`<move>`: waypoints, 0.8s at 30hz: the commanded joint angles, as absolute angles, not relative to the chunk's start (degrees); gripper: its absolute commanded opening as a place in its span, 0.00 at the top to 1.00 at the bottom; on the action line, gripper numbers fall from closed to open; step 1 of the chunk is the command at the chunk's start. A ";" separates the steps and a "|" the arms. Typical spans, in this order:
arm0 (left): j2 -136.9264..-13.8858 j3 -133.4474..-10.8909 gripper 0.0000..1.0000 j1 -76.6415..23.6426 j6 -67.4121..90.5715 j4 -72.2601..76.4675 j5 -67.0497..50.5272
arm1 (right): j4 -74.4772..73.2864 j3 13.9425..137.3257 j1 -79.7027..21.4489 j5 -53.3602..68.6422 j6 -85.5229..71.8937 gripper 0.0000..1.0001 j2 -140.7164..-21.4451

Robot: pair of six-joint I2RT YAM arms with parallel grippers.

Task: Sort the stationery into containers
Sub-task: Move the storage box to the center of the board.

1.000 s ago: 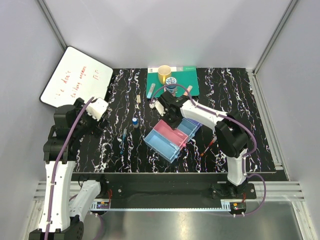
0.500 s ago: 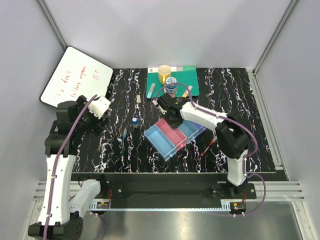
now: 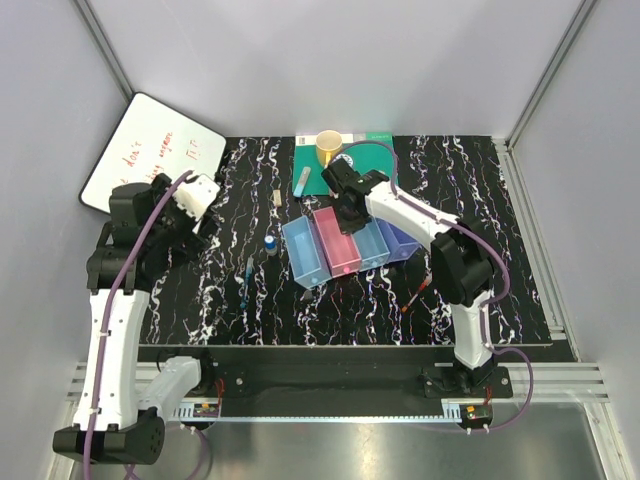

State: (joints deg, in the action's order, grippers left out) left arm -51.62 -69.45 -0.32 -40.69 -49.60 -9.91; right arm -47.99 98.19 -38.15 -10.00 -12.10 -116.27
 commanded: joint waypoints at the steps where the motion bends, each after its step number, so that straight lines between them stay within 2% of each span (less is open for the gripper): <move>1: -52.65 -72.60 0.01 -0.44 -40.34 -47.20 -9.93 | -49.39 101.95 -38.58 -5.28 -19.06 1.00 -118.12; 10: -53.79 -74.00 0.01 -0.70 -41.31 -47.11 -9.40 | -50.62 103.62 -38.32 -2.81 -21.62 1.00 -123.04; 24: -54.67 -73.83 0.01 -0.79 -41.66 -45.97 -10.55 | -54.14 103.01 -38.32 -2.20 -31.81 1.00 -124.19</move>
State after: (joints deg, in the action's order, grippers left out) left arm -54.39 -71.64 -0.49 -41.15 -49.25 -9.89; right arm -51.37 102.43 -38.11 -5.43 -24.77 -122.43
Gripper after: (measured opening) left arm 0.987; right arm 0.031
